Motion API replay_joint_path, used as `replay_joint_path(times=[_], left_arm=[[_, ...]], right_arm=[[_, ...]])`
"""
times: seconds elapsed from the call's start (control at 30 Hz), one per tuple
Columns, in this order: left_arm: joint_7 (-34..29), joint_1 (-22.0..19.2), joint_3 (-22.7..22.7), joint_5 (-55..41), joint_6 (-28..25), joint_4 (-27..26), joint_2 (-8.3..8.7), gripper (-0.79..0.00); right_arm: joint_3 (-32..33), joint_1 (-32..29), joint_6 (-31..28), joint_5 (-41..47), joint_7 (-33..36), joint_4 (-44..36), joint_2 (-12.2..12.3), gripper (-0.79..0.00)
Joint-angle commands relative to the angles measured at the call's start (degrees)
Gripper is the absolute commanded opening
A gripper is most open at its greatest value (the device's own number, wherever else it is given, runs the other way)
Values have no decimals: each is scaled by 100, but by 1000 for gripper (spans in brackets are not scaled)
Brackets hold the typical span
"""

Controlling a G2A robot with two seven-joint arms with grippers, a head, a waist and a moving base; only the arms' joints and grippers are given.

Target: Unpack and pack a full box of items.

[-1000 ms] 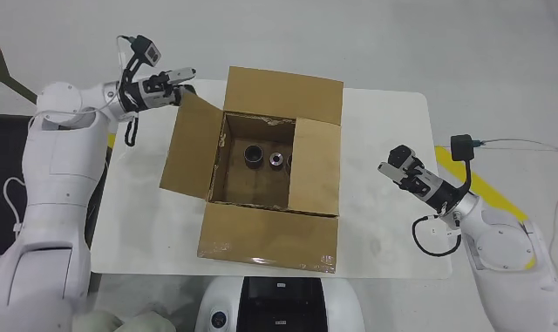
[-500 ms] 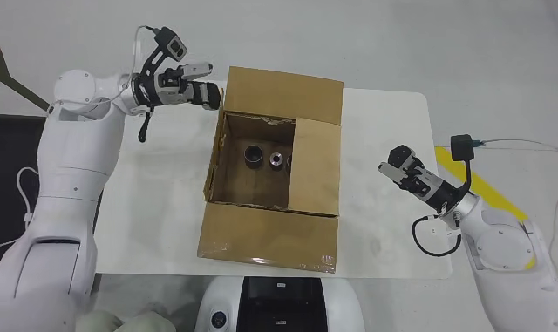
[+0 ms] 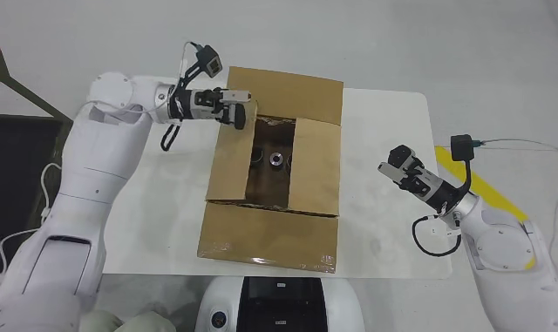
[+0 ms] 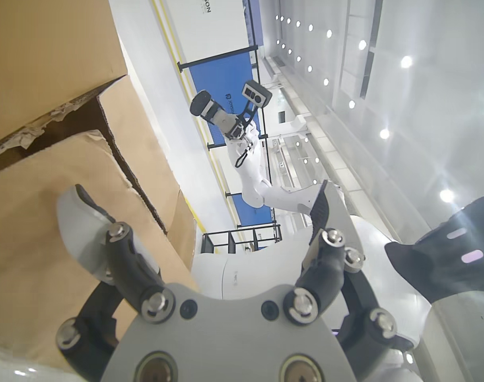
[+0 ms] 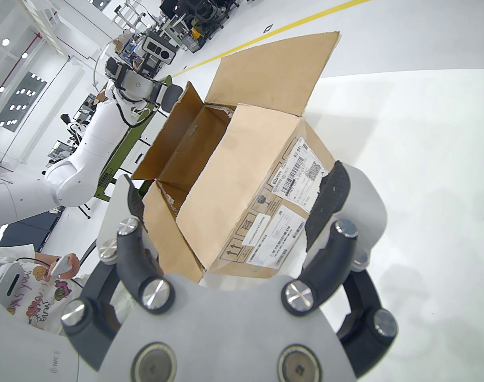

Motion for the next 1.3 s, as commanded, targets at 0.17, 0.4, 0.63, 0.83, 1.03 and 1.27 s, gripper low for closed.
replay_joint_path(times=[0.17,0.4,0.63,0.83,1.03,1.27], left_arm=[[14,32,272,541,-29,-138,-12,0],[73,89,392,1061,-70,-287,14,0],[57,106,408,1301,-90,-338,44,0],[41,77,324,1205,-61,-255,68,0],[29,-115,7,735,21,55,104,0],[387,-245,-444,319,-110,269,160,0]], right_arm=[[0,0,0,0,0,0,0,0],[0,0,0,0,0,0,0,0],[0,0,0,0,0,0,0,0],[0,0,0,0,0,0,0,0],[0,0,0,0,0,0,0,0],[0,0,0,0,0,0,0,0]])
